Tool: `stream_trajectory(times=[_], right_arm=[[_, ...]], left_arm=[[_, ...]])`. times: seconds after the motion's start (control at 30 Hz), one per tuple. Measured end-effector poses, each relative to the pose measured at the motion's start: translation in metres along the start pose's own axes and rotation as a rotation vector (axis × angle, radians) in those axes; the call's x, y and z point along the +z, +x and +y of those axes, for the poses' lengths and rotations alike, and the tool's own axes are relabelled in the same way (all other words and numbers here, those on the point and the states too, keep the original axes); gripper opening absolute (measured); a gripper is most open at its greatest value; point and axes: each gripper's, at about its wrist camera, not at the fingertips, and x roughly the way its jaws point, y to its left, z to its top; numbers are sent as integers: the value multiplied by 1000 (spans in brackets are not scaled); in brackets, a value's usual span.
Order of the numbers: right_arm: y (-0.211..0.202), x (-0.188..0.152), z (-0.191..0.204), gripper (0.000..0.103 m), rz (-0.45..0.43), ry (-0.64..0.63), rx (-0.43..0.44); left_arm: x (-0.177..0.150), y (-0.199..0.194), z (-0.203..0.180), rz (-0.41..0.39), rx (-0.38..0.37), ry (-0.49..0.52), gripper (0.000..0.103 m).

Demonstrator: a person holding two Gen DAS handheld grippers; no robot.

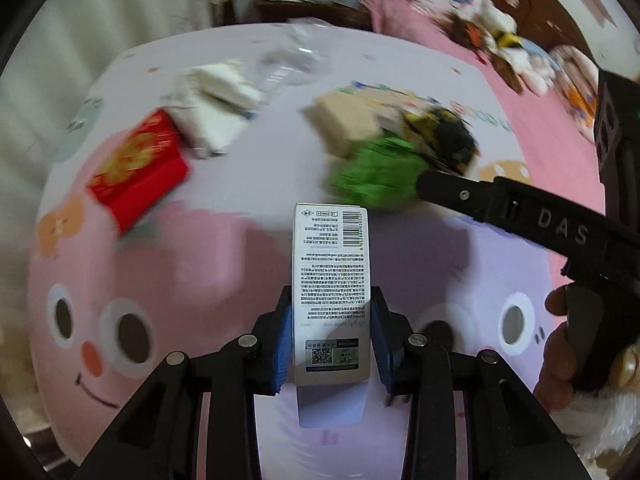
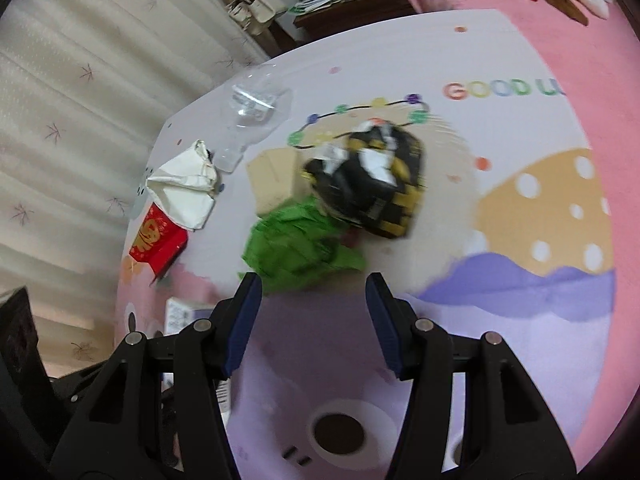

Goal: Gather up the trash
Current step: 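Grasp the crumpled green paper with the right tool while the left tool holds the white box, then carry the green paper and white box over the bin and open both tools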

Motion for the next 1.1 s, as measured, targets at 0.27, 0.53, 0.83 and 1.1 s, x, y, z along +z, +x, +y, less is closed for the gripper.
stream_trajectory(times=[0.27, 0.53, 0.83, 1.1], right_arm=[[39, 19, 15, 52, 33, 52, -8], [51, 26, 18, 52, -4, 58, -14], [45, 21, 23, 36, 22, 25, 9], [14, -22, 37, 36, 48, -2, 16]], left_arm=[[4, -16, 60, -54, 44, -172, 35], [-14, -37, 110, -54, 70, -256, 34], [-37, -73, 122, -88, 79, -269, 34], [-71, -113, 138, -120, 88, -285, 34]])
